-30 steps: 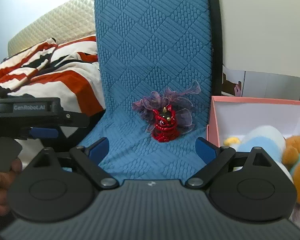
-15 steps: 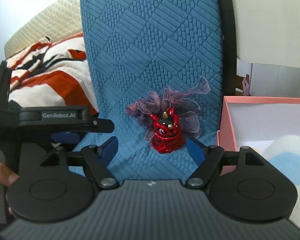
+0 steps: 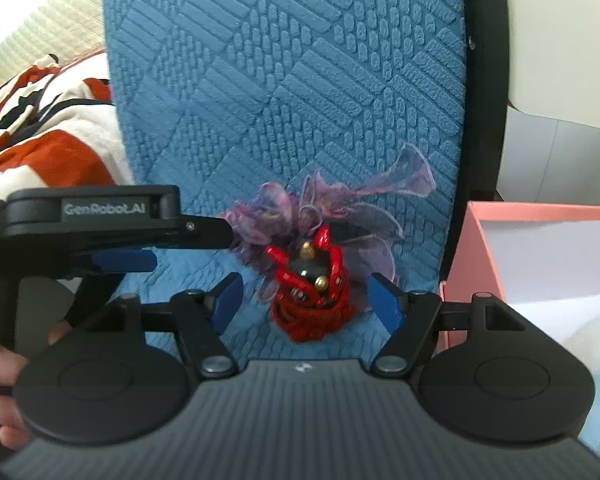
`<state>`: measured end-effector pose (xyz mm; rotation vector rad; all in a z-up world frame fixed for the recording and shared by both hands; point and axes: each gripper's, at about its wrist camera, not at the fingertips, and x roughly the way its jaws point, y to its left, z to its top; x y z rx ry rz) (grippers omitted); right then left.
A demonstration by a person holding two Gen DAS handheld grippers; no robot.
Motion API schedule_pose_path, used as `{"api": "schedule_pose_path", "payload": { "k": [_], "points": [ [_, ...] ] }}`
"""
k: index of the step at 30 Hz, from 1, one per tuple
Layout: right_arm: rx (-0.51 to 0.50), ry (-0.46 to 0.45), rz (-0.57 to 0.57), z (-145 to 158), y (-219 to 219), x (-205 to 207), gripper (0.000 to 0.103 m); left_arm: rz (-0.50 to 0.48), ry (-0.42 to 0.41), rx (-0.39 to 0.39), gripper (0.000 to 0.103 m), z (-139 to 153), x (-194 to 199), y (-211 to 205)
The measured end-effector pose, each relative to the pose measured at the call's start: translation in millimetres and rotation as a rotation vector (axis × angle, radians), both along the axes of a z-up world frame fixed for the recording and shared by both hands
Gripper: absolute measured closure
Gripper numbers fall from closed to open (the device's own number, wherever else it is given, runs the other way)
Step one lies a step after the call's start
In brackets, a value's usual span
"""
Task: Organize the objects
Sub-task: 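Reach both tools toward the red lion figurine with purple ribbon, then close right tool on the red figurine while left tool grasps the purple ribbon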
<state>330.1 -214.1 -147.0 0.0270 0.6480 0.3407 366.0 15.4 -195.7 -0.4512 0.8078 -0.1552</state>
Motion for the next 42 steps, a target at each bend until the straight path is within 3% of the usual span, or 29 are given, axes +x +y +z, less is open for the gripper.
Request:
{"api": "schedule_pose_path", "payload": {
  "k": [8,14,19,25,33,38,42],
  "points": [
    [-0.004,0.031,0.025,-14.1,15.1,28.8,0.033,0.005,0.046,-0.095,0.020,-18.8,32.6,4.6],
    [-0.012,0.047,0.039,-24.8,21.6,43.6,0.033,-0.017,0.065,-0.208,0.020,-29.0,49.0,8.1],
    [-0.044,0.071,0.035,-33.7,25.6,53.6,0.034,-0.019,0.087,-0.210,0.024,-35.6,60.6,4.2],
    [-0.028,0.107,0.019,-39.4,19.9,60.5,0.044,-0.037,0.118,-0.205,0.025,-45.5,73.6,-3.5],
    [-0.045,0.118,0.006,-34.2,19.1,55.8,0.045,-0.032,0.128,-0.216,0.027,-53.0,85.8,-8.1],
    [-0.084,0.115,0.010,-27.4,21.1,44.8,0.045,-0.019,0.140,-0.219,0.038,-59.1,93.5,-12.6],
    [-0.098,0.132,0.006,-31.0,20.6,40.7,0.045,-0.015,0.133,-0.220,0.054,-62.1,97.1,-15.5]
  ]
}}
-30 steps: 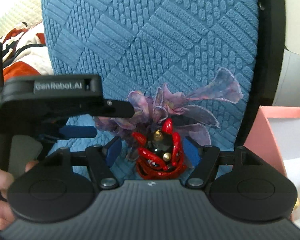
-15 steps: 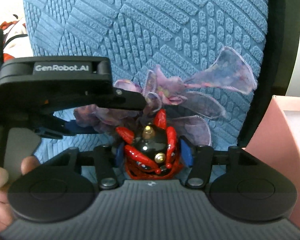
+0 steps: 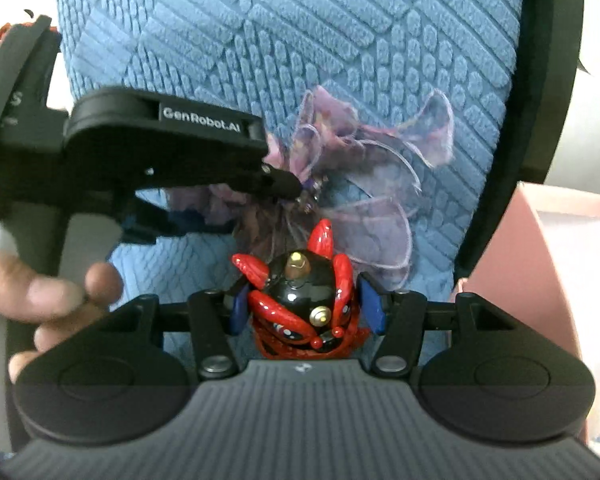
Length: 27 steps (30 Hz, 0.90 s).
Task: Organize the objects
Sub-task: 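Close right tool on the red figurine while left tool grasps the purple ribbon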
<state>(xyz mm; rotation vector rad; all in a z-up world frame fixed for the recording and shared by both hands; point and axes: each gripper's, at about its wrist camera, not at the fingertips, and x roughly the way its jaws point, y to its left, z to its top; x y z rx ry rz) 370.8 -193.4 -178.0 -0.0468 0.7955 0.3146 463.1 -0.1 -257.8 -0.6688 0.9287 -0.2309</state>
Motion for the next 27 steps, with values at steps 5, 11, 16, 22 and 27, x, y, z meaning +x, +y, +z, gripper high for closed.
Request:
{"api": "schedule_pose_path", "payload": {
  "k": [5,11,16,22,27],
  "points": [
    [0.017,0.020,-0.031,3.9,-8.2,-2.1,0.045,0.006,-0.013,0.017,0.083,-7.6,5.1,-9.0],
    [0.034,0.039,-0.051,8.5,-24.9,12.8,0.045,0.016,-0.026,0.029,0.090,-7.9,4.4,-1.3],
    [0.034,0.045,-0.070,6.4,-24.7,16.2,0.045,-0.007,-0.043,0.037,0.093,0.8,-4.2,-2.1],
    [0.017,0.043,-0.079,10.2,-24.3,12.9,0.045,0.006,-0.053,0.077,0.094,9.1,-27.8,-1.2],
    [0.026,0.059,-0.087,12.9,-27.9,-2.3,0.045,0.043,-0.028,0.095,0.094,5.1,-77.9,4.7]
  ]
}}
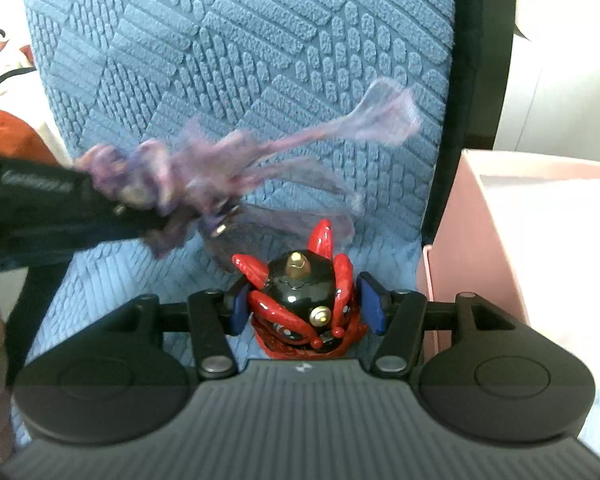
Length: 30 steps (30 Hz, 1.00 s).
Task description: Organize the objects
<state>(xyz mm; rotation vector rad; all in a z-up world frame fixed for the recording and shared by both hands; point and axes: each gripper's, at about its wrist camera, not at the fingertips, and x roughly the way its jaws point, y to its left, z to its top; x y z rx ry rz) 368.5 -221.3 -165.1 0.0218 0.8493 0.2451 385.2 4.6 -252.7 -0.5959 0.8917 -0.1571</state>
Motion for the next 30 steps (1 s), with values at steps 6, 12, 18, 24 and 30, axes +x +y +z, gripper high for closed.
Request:
{"api": "schedule_pose_path", "payload": {
  "k": [6,12,18,24,30],
  "points": [
    [0.017,0.016,0.020,4.0,-2.8,-10.4,0.045,0.059,0.081,0.066,0.092,-8.6,-23.9,24.5],
    [0.006,0.041,0.020,-2.1,-5.0,-11.8,0.045,0.054,0.120,0.042,0.070,-0.1,-30.0,42.9],
    [0.017,0.063,0.019,-12.0,-2.6,-5.4,0.045,0.034,0.114,0.013,0.023,2.7,-24.4,38.9],
    [0.011,0.056,0.020,-10.5,-1.6,-4.8,0.045,0.031,0.032,-0.028,0.019,16.4,-28.1,45.3],
    [0.012,0.057,0.022,-10.8,-1.0,-7.0,0.045,-0.001,-0.019,-0.089,0.017,23.6,-29.9,43.2]
  ]
}}
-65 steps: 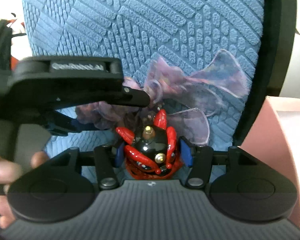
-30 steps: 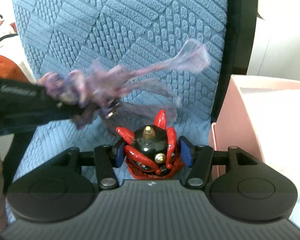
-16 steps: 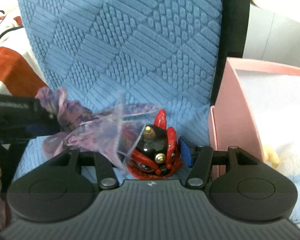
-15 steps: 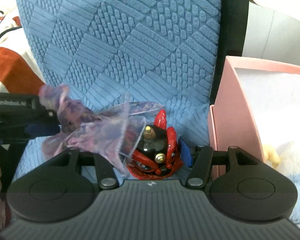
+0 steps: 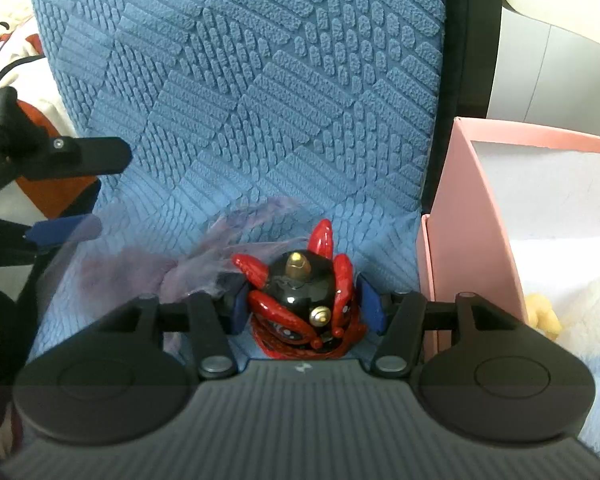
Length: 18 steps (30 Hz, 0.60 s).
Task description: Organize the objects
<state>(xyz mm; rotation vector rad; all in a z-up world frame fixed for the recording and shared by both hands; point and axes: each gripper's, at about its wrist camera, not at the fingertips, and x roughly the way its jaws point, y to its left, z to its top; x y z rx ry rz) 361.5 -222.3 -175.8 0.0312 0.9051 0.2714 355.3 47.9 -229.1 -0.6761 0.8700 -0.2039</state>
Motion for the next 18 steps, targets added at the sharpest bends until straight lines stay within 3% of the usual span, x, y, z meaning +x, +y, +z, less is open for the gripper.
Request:
{"api": "schedule_pose_path", "payload": {
  "k": [5,18],
  "points": [
    [-0.003,0.001,0.007,-0.8,0.7,-0.1,0.045,-0.011,0.070,0.098,0.017,-5.4,3.3,-6.6],
    [-0.021,0.001,0.023,-4.5,4.9,6.1,0.044,-0.082,0.295,0.240,0.017,-37.7,-1.2,-26.2]
  ]
}}
